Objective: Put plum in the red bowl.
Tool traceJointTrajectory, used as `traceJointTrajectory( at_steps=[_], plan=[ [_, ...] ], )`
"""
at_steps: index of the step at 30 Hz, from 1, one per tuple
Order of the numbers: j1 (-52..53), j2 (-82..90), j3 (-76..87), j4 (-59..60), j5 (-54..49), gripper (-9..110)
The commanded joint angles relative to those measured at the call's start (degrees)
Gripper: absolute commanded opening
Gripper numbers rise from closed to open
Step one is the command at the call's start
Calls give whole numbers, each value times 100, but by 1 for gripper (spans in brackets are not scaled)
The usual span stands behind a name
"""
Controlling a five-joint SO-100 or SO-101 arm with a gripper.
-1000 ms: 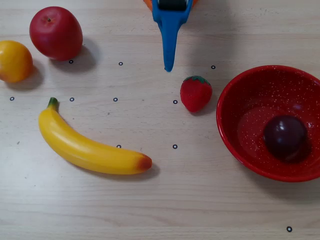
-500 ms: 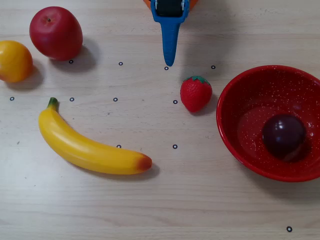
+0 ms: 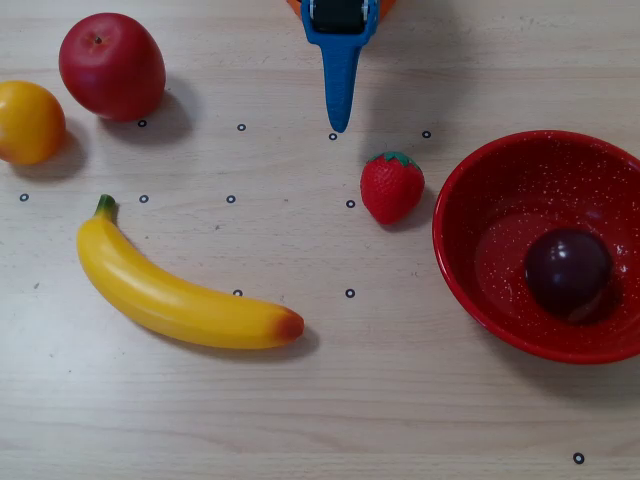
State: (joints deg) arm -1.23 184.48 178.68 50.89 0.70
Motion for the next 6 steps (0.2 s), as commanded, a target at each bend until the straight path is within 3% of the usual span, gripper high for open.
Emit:
traceJointTrajectory(
  at_steps=[1,6],
  plan=[
    [-18,62,9,-44,-105,0],
    [-18,62,9,-44,-105,0]
  ],
)
